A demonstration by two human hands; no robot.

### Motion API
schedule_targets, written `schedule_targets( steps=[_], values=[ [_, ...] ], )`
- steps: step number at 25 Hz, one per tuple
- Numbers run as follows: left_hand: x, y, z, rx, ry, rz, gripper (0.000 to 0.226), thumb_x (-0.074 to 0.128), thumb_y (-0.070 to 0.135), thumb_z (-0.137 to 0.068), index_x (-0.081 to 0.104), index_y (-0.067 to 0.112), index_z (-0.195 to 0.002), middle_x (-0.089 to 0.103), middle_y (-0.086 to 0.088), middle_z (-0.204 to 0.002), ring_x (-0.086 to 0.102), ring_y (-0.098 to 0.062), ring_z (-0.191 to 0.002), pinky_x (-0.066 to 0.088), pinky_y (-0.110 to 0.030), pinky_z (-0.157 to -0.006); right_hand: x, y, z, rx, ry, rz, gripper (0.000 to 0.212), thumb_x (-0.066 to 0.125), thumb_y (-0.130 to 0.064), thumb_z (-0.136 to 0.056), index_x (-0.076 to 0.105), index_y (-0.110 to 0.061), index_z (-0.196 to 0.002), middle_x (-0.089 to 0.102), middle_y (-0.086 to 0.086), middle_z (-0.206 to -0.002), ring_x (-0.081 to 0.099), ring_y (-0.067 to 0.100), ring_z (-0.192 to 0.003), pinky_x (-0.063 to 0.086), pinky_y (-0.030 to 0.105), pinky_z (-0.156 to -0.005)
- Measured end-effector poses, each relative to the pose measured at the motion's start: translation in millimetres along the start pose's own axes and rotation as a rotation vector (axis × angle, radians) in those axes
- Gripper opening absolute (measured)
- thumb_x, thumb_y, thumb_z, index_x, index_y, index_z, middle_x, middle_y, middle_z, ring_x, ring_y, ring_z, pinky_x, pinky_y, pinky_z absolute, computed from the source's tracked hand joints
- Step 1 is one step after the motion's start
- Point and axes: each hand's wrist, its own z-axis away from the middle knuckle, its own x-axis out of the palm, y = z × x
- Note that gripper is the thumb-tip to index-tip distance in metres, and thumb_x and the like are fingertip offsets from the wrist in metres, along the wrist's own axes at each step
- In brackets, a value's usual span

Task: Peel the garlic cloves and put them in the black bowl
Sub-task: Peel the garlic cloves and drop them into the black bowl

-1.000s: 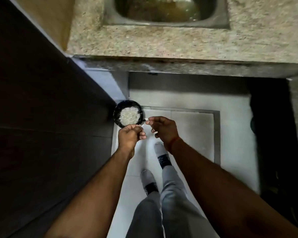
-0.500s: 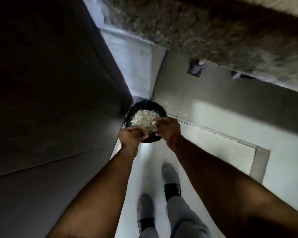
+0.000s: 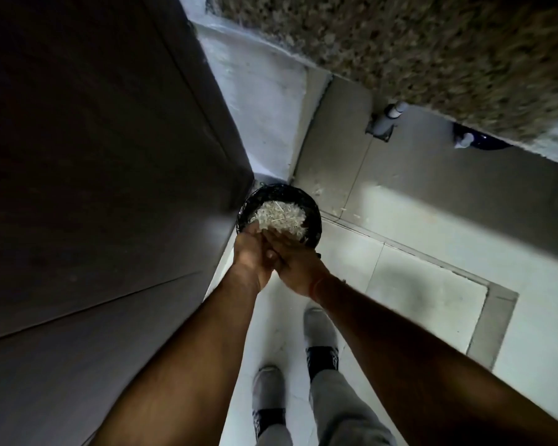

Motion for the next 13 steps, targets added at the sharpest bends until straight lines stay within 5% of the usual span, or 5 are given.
schedule_targets(
  steps=[1, 2, 7, 10, 13],
  values=[
    [0, 4, 3, 0.014, 0.028, -0.028, 0.031, 0.042, 0.029, -0.101, 0.064, 0.007, -0.102, 0.072, -0.013, -0.085, 0.066, -0.024, -0.077, 0.024, -0.021, -0.047, -5, 3, -2, 0.105, -0.038, 0.054, 0.058, 0.038, -0.034, -0.11, 0.016, -0.028, -0.164, 0.013, 0.001, -0.171, 0.013, 0.025, -0.157, 0.015, 0.042, -0.127],
    [-2, 6, 5, 0.037, 0.072, -0.06, 0.027, 0.044, 0.024, -0.097, 0.065, 0.008, -0.105, 0.073, -0.014, -0.091, 0.065, -0.025, -0.074, 0.054, -0.033, -0.065, -10, 5, -4, 0.21, -0.08, 0.08, 0.062, 0.038, -0.038, -0.109, 0.01, -0.031, -0.164, 0.008, 0.0, -0.172, 0.01, 0.026, -0.158, 0.017, 0.044, -0.127],
    [7, 11, 31, 0.083, 0.153, -0.165, 0.024, 0.046, 0.014, -0.099, 0.069, 0.008, -0.097, 0.072, -0.016, -0.094, 0.065, -0.026, -0.068, 0.059, -0.035, -0.068, -25, -27, 14, -0.099, 0.047, 0.038, 0.065, 0.044, -0.03, -0.107, 0.014, -0.025, -0.164, 0.025, 0.007, -0.168, 0.02, 0.027, -0.156, 0.021, 0.044, -0.126],
    [19, 20, 65, 0.034, 0.117, -0.282, 0.027, 0.042, 0.02, -0.097, 0.064, 0.007, -0.09, 0.064, -0.013, -0.069, 0.055, -0.026, -0.054, 0.06, -0.037, -0.065, -32, -19, 36, 0.145, -0.082, 0.173, 0.061, 0.031, -0.051, -0.107, 0.01, -0.038, -0.163, 0.026, 0.004, -0.168, 0.026, 0.03, -0.152, 0.021, 0.057, -0.121],
    [18, 29, 105, 0.135, 0.062, -0.511, 0.03, 0.042, 0.01, -0.101, 0.068, 0.001, -0.113, 0.071, -0.014, -0.107, 0.069, -0.029, -0.094, 0.055, -0.039, -0.086, -54, -25, 75, 0.304, -0.048, 0.237, 0.057, 0.028, -0.051, -0.107, 0.02, -0.035, -0.161, 0.026, 0.007, -0.166, 0.027, 0.03, -0.151, 0.025, 0.06, -0.117]
  ],
)
